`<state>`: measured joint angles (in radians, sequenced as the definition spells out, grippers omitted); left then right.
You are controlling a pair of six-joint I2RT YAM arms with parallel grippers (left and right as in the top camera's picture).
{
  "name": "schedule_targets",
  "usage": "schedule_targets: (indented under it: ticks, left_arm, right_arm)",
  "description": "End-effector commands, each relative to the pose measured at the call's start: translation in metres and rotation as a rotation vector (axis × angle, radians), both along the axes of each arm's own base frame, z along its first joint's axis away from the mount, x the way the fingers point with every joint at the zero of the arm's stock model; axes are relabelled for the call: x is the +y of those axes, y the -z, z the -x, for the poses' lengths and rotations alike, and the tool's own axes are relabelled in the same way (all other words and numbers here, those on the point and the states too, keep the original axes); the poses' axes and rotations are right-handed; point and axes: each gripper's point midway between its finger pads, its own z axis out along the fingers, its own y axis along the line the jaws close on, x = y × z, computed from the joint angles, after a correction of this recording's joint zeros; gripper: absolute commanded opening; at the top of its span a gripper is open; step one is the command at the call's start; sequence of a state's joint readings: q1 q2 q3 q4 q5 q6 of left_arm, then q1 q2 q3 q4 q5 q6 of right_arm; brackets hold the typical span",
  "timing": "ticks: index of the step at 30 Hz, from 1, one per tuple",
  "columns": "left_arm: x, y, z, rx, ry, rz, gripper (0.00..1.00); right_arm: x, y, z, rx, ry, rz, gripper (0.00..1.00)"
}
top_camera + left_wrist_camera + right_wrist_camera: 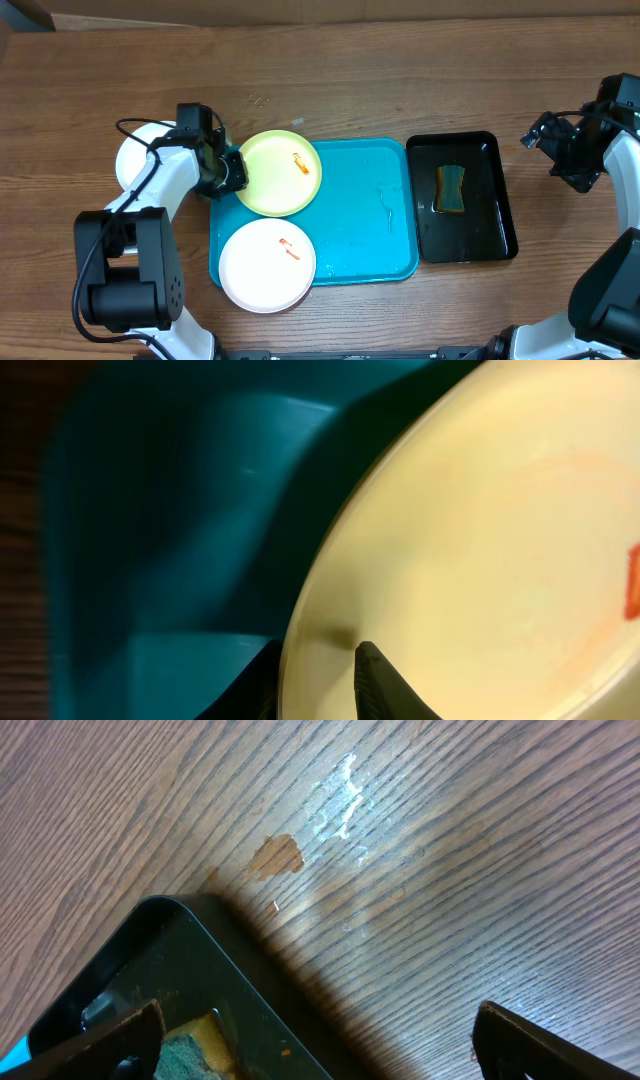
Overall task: Clean dirty plates on tray and stack at the side
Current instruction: 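Grasp the yellow plate rim with the left gripper and slide it right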
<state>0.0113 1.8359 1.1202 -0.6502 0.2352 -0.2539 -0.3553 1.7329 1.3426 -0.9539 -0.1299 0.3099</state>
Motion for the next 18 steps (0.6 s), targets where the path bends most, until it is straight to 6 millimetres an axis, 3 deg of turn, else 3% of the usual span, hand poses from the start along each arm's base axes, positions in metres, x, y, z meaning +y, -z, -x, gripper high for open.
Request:
schedule_targets:
  ticks: [1, 15, 18]
  left_arm:
    - [-0.029, -0.005, -0.002, -0.015, 0.083, 0.074, 0.25]
    - [-0.130, -0.005, 0.029, -0.003, 0.335, 0.072, 0.29]
    - [-0.142, -0.005, 0.033, -0.015, 0.368, 0.057, 0.32]
  right_arm:
    - [-0.003, -0.007, -0.005, -0.023, 0.004, 0.014, 1.00]
    - [-0.003, -0.007, -0.005, -0.023, 0.004, 0.014, 1.00]
    - [-0.003, -0.007, -0.005, -0.023, 0.004, 0.014, 1.00]
